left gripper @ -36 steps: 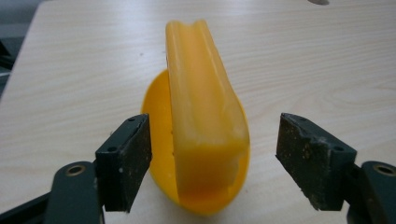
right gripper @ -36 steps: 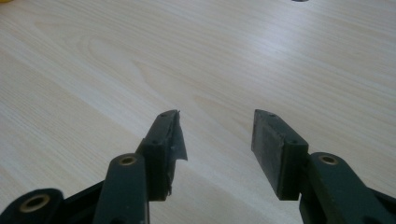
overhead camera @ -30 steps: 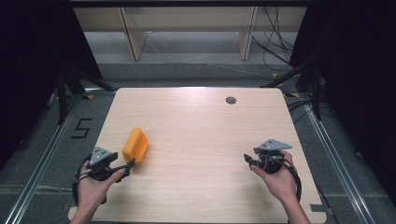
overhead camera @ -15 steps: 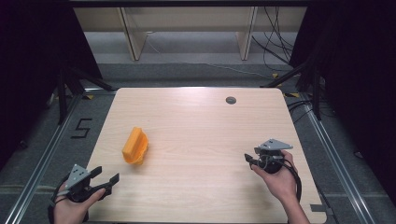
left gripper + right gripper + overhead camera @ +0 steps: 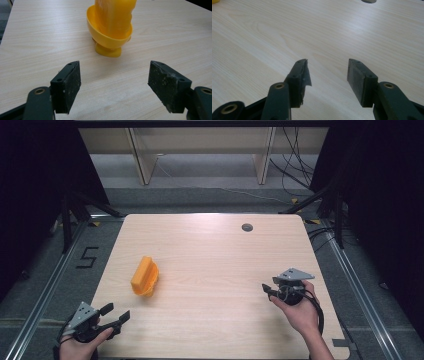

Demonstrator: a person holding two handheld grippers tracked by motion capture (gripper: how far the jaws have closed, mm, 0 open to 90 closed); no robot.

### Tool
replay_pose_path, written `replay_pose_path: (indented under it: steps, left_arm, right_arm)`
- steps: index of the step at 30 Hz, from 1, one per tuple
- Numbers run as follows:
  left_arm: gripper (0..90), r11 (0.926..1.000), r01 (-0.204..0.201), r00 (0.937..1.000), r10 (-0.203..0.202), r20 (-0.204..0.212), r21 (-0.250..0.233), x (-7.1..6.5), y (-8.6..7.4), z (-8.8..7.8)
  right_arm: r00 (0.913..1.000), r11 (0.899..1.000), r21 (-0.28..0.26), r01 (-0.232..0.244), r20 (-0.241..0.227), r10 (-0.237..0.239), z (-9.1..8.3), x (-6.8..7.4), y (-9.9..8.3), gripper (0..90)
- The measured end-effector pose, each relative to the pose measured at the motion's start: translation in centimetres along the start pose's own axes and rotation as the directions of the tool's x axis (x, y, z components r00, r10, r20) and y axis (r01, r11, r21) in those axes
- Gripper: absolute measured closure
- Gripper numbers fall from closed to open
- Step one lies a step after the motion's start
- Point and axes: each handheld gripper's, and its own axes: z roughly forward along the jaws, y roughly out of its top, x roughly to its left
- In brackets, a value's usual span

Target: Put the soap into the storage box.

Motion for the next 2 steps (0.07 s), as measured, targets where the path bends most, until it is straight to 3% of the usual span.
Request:
replay_pose_path:
  steps: [2]
  left_arm:
    - [26.0, 1.0000, -0.002, 1.0000, 0.002, -0.008, 0.007, -0.04, 0.00, -0.04]
  right_arm:
    - [1.0000, 1.000, -0.001, 0.002, -0.002, -0.002, 0.02, 0.03, -0.01, 50.9]
